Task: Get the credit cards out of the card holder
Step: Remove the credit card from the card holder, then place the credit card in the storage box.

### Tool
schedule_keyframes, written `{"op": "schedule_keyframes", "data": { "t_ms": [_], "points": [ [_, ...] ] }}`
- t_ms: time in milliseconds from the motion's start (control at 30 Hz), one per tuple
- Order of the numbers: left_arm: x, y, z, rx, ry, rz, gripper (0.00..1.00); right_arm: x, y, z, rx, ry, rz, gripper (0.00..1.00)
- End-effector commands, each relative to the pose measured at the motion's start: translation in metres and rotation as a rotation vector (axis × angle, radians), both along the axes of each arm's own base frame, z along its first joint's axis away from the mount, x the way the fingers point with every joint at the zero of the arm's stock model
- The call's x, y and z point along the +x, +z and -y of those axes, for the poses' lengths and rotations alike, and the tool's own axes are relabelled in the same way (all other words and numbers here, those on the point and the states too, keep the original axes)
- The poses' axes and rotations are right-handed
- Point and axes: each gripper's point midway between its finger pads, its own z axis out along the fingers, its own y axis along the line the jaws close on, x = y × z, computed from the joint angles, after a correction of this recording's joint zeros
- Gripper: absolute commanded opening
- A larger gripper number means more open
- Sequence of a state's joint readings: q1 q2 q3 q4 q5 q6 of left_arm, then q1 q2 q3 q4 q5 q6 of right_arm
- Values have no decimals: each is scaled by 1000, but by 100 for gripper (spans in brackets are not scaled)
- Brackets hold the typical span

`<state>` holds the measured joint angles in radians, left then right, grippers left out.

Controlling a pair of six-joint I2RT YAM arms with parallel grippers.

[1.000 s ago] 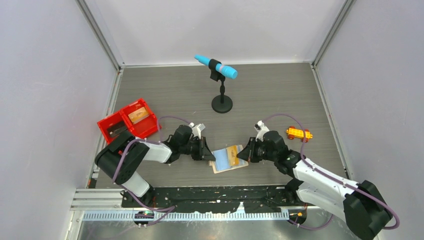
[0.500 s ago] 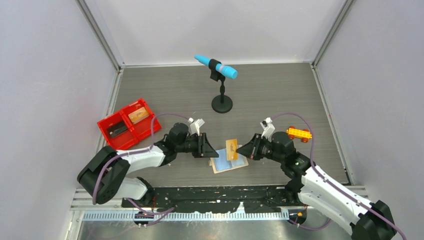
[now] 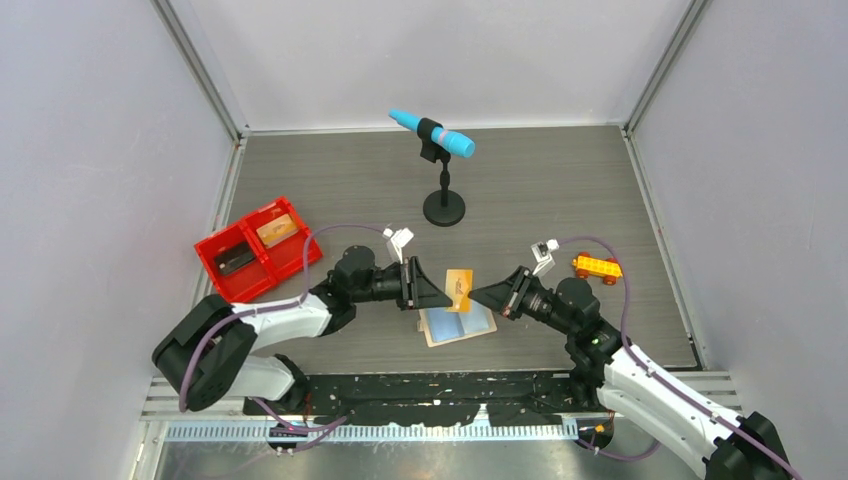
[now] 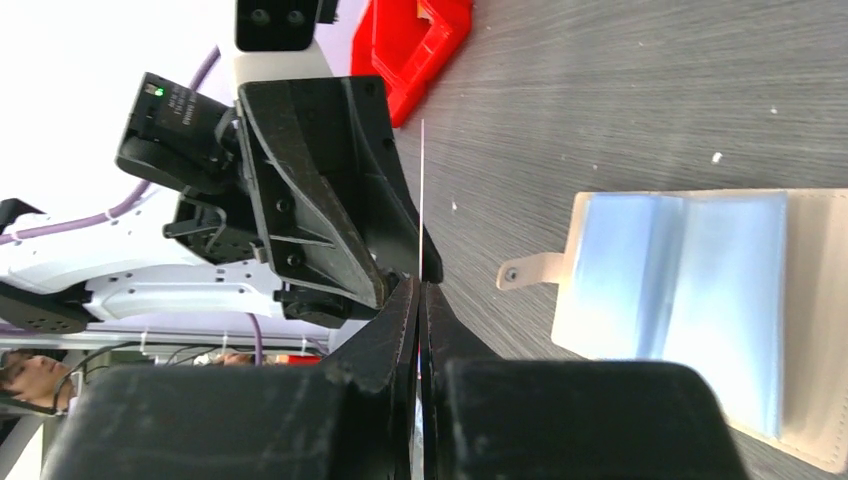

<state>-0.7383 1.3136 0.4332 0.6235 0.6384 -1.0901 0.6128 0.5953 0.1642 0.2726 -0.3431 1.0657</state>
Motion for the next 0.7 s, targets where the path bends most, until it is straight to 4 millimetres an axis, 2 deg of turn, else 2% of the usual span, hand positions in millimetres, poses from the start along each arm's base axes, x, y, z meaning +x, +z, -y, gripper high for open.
{"op": "schedule_keyframes", "data": {
  "t_ms": [0,133,300,367,400,433,467,500,533,567,600,667],
  "points": [
    [-1,24,9,-119,-19,28,34,3,33,-2,110,-10,72,5],
    [-1,25,11,-154,-19,11,31,1,32,-2,128,-5,67,5],
    [0,27,10,-185,-6,7,4,-2,27,-2,116,15,79,5],
    [-1,26,10,-180,-8,10,0,-5,27,-3,90,37,107,9],
    [-2,25,9,-177,-11,15,0,-6,20,-3,42,52,124,15],
    [-2,24,9,-169,-12,17,0,-5,27,-4,23,58,147,22],
    [-3,24,8,-166,-14,22,0,-5,14,-2,-59,73,153,25],
    [-4,23,7,-160,-17,27,0,-3,23,-2,-84,80,184,30],
    [-5,22,6,-155,-19,33,0,-6,14,0,-151,113,194,33],
    [-7,19,4,-142,-23,33,0,-5,25,-1,-164,127,229,37],
    [-9,18,3,-132,-29,38,0,-9,19,-1,-212,168,238,39],
    [-13,16,2,-112,-49,50,0,-11,24,-1,-265,213,262,45]
  ]
}}
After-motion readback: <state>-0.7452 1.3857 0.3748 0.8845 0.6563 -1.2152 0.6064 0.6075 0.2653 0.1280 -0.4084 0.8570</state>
